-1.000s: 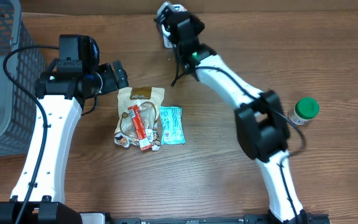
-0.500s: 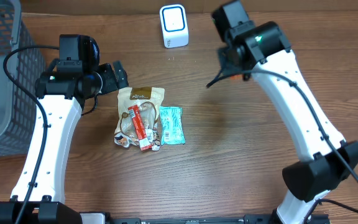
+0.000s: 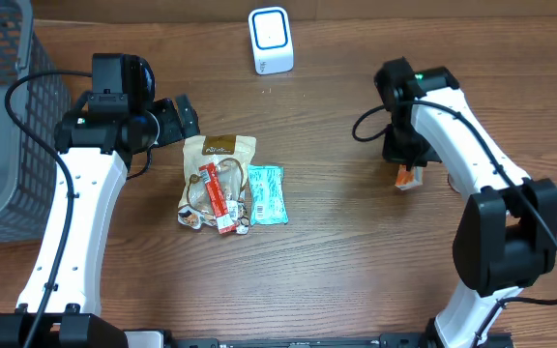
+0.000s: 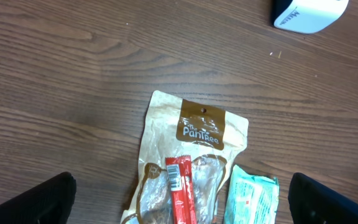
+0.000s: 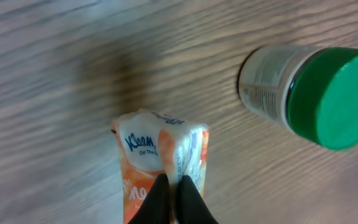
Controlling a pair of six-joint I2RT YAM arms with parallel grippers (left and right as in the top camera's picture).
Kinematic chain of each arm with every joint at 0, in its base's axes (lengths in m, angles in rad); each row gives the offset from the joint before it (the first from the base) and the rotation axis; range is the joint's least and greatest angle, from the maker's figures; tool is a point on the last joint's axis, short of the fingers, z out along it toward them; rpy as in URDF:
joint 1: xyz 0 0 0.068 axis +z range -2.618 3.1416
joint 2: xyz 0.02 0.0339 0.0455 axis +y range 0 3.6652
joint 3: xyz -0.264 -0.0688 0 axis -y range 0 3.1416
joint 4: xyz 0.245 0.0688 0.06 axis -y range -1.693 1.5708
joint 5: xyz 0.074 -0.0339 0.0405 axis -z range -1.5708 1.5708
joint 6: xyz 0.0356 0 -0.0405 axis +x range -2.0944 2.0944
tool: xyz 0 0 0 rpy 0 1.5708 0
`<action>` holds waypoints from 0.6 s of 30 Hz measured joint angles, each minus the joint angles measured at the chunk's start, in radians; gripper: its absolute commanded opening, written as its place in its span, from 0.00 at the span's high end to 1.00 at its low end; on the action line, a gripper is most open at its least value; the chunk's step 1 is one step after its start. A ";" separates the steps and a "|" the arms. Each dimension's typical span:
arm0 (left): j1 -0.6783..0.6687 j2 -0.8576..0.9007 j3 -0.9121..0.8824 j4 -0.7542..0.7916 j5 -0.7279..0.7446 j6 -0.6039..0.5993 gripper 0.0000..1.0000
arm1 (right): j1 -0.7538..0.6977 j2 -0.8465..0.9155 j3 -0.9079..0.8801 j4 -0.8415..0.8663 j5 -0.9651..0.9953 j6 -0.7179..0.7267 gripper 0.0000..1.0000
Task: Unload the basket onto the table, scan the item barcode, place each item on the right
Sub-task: 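Carry the Kleenex pack right and set it beside the jar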
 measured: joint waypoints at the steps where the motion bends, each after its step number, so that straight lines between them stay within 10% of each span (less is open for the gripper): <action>1: 0.000 0.000 0.000 0.000 0.000 0.000 0.00 | -0.011 0.000 -0.017 0.017 0.008 0.001 0.96; 5: 0.000 0.000 0.000 0.000 0.000 0.000 0.00 | -0.031 0.000 -0.039 0.048 0.039 0.004 0.96; 10: 0.000 0.000 0.000 0.000 0.000 0.000 0.00 | -0.035 0.000 -0.040 0.061 0.067 0.011 0.55; 18: 0.000 0.000 0.000 0.000 0.000 0.000 0.00 | -0.035 0.000 -0.040 0.096 0.050 0.012 0.51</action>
